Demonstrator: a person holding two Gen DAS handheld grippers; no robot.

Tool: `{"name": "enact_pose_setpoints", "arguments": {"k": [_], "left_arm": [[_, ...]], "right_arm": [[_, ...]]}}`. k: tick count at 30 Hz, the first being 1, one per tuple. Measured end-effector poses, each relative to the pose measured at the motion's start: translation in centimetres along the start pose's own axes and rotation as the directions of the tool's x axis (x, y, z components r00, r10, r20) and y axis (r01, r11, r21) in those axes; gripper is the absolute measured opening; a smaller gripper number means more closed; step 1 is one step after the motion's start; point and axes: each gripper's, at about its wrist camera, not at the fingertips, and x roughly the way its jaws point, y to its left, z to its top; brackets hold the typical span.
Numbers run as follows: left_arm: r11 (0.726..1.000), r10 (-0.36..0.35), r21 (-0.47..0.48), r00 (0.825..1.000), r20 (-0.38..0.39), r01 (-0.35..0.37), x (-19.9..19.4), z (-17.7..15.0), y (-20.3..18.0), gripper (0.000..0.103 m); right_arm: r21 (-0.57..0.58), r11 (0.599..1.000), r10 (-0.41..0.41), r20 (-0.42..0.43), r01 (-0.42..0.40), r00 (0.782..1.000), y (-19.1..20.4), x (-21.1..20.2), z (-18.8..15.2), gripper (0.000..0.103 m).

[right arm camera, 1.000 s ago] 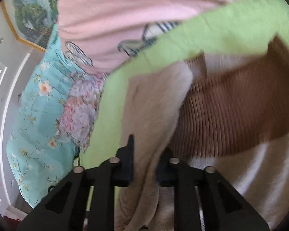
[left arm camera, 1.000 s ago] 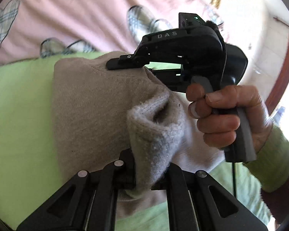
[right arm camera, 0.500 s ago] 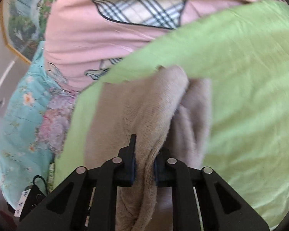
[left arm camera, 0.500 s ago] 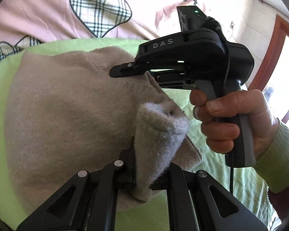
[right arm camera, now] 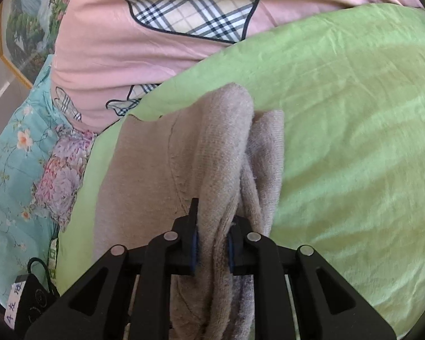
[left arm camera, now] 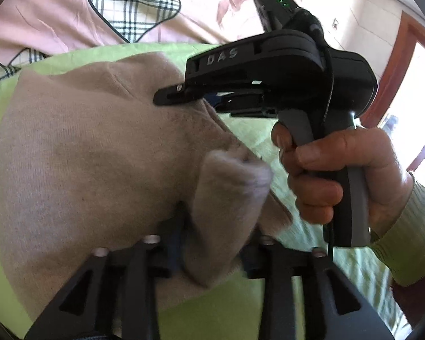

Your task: Fold small clothes

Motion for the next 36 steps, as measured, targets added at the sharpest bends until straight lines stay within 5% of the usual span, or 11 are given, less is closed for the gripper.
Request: {"name": "enact_pose_setpoints", "arguments": {"k": [5, 7, 9, 15, 21, 24, 30, 32, 34, 36], "left_arm": [[1.000, -0.002, 0.002, 1.000, 0.004, 0.002, -3.9, -1.8, 0.6, 0.051], [1.000, 0.001, -0.020, 1.000, 0.031, 0.000, -6.4, -2.5, 1.5, 0.070], [0.999, 0.011, -0.047, 0.998, 0.067, -0.008, -8.3, -2.8, 2.8, 0.082], [0.968, 0.051, -0.247, 0.997, 0.057, -0.036, -9.4, -1.8, 10.3, 0.089], [0.907, -0.071, -0.416, 0.997, -0.002, 0.064, -5.3, -0.7, 17.1, 0.092], [0.887, -0.136, -0.446, 0.991, 0.006, 0.124, -3.6, 0.0, 18.5, 0.092], [0.894, -0.151, -0.425, 0.988, 0.007, 0.140, -1.2, 2.0, 19.0, 0.089], [0.897, -0.154, -0.419, 0.988, 0.001, 0.140, -0.6, 2.4, 18.9, 0.080], [0.899, -0.153, -0.417, 0.988, -0.013, 0.134, -0.1, 2.7, 19.0, 0.069], [0.896, -0.160, -0.422, 0.987, -0.016, 0.138, -0.1, 2.7, 19.1, 0.060]], "right_arm": [[0.006, 0.999, -0.043, 0.052, 0.043, 0.998, 0.7, -3.4, -1.5, 0.047], [0.019, 0.999, -0.047, 0.061, 0.046, 0.997, 0.5, -4.2, -2.1, 0.077], [0.030, 0.999, -0.024, 0.060, 0.023, 0.998, 0.3, -5.0, -3.0, 0.083], [0.047, 0.999, -0.001, 0.018, 0.000, 1.000, -0.2, -4.5, -4.2, 0.083], [0.115, 0.991, 0.063, -0.019, -0.060, 0.998, -1.2, -2.3, -3.7, 0.083], [0.124, 0.989, 0.081, -0.040, -0.075, 0.996, -1.5, -1.2, -3.3, 0.083], [0.130, 0.986, 0.112, -0.058, -0.103, 0.992, -1.6, -0.1, -2.4, 0.083], [0.126, 0.987, 0.106, -0.074, -0.096, 0.992, -1.6, 0.5, -2.4, 0.070], [0.167, 0.977, 0.150, -0.092, -0.133, 0.984, -2.0, 1.2, -2.6, 0.047], [0.186, 0.971, 0.165, -0.074, -0.149, 0.984, -2.1, 1.3, -2.9, 0.040]]}}
